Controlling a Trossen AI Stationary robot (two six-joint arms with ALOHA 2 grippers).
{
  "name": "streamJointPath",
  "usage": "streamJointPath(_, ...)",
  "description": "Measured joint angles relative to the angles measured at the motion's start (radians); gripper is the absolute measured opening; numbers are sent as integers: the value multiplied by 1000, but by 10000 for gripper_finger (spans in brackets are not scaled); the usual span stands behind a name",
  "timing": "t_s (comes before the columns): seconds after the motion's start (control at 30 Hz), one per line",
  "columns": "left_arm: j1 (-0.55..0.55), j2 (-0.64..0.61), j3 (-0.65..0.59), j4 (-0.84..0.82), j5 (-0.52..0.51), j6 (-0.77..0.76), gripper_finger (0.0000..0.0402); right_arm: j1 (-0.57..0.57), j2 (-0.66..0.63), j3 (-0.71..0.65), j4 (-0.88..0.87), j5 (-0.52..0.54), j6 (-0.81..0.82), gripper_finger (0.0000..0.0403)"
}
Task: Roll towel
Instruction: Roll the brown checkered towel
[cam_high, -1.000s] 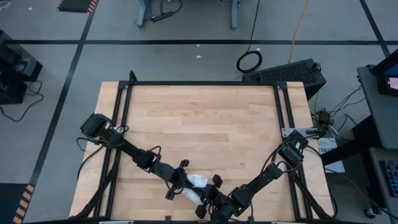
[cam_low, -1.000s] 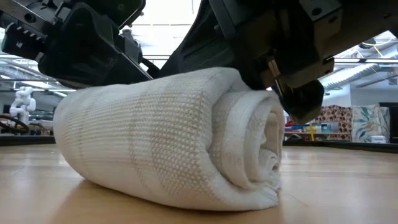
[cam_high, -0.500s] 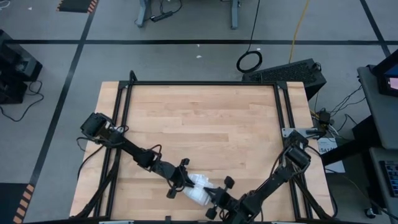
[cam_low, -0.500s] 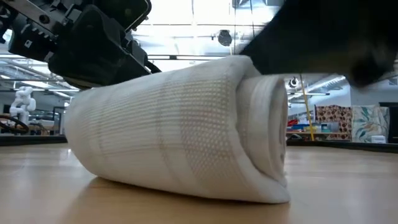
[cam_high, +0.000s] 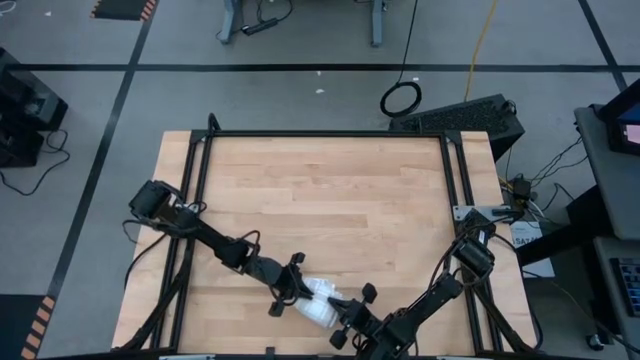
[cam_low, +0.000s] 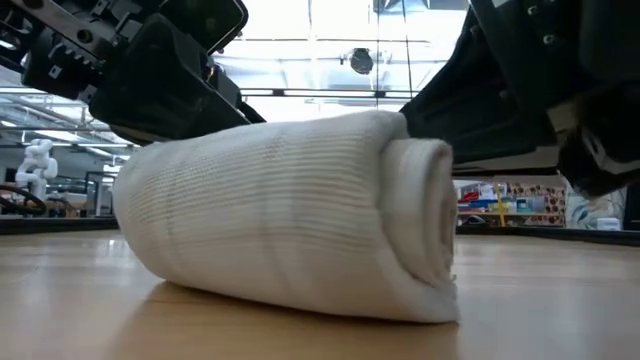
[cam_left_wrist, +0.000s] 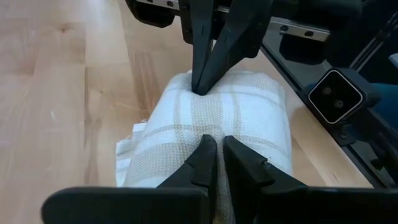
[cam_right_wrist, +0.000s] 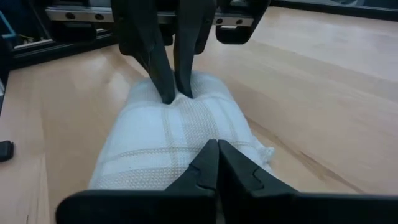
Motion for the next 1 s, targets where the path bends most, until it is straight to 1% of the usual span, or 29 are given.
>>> streamJointPath(0.33, -21, -95, -3, -86, -3, 55, 37, -7, -2, 1, 6, -11, 5, 0)
streamJointPath(0.4, -24, -97, -3, -88, -3, 55, 51, -7, -2, 1, 7, -14, 5, 0)
streamJointPath(0.5, -26, -97, -3, -80, -4, 55, 85, -8, -2, 1, 7, -13, 5, 0)
streamJointPath(0.6, -27, -107, -3, -72, -36, 55, 121, -8, -2, 1, 5, -13, 9, 0)
streamJointPath(0.7, -27, -126, -3, -59, -44, 64, 146, -8, -2, 0, 4, -13, 13, 0)
streamJointPath(0.83, -27, -145, -2, -27, -51, 82, 162, -8, -2, 0, 4, -12, 15, 0)
streamJointPath(1.0, -30, -147, -2, -30, -48, 84, 164, -8, -2, 0, 5, -10, 23, 0)
